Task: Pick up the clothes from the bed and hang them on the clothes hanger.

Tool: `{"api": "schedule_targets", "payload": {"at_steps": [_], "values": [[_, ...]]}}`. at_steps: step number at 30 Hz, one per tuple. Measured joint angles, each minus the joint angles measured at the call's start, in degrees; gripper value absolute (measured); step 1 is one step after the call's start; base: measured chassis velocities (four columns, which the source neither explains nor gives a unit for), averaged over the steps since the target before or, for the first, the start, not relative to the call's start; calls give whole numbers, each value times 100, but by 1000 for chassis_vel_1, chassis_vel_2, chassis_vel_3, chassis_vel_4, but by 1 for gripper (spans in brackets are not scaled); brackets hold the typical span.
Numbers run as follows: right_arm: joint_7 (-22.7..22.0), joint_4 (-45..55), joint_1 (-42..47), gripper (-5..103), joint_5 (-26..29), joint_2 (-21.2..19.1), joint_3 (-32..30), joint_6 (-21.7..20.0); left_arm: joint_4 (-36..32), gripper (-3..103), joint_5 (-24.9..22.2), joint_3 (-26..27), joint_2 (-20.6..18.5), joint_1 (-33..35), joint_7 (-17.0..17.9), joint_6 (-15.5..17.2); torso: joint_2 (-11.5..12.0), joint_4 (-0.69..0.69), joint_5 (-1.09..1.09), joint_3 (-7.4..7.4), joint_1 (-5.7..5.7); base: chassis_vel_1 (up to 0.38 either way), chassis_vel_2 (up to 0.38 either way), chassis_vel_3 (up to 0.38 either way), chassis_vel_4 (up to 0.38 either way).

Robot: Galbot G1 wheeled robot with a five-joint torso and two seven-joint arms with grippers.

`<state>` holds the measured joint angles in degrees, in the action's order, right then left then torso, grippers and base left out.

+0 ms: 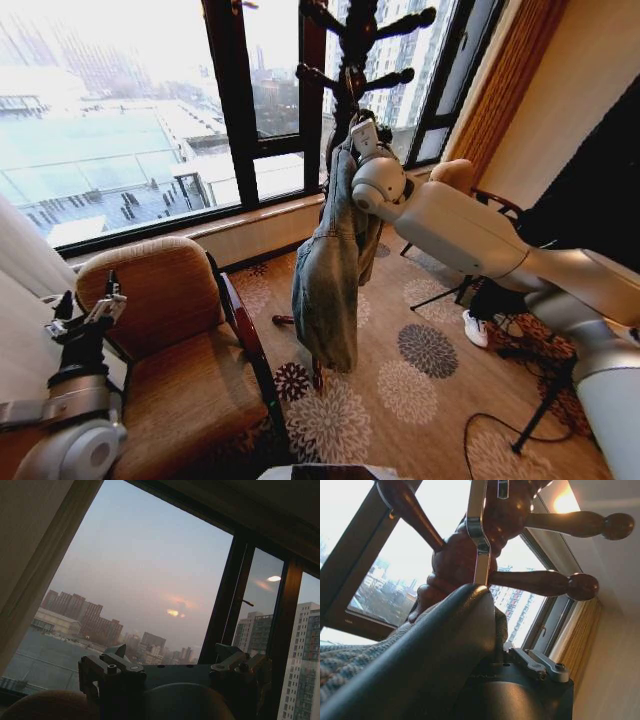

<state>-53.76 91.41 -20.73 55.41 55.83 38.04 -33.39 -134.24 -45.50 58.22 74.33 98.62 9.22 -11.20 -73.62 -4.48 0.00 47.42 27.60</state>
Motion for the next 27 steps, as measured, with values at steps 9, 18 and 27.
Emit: {"api": "schedule_targets", "payload": {"at_steps": [9,18,27], "values": [[-78,197,13,23,379,-28,-94,391,-20,100,59,-80,68,-8,-16,6,0,1,-1,0,0,0,0,0,0],[-296,368,64,23,905,31,-201,527,-20,100,71,-41,80,11,-23,7,0,1,0,0,-1,0,0,0,0],[-397,498,63,23,1109,-11,-218,535,-51,100,107,-65,110,45,-31,9,0,1,-1,0,-1,0,0,0,0]]}}
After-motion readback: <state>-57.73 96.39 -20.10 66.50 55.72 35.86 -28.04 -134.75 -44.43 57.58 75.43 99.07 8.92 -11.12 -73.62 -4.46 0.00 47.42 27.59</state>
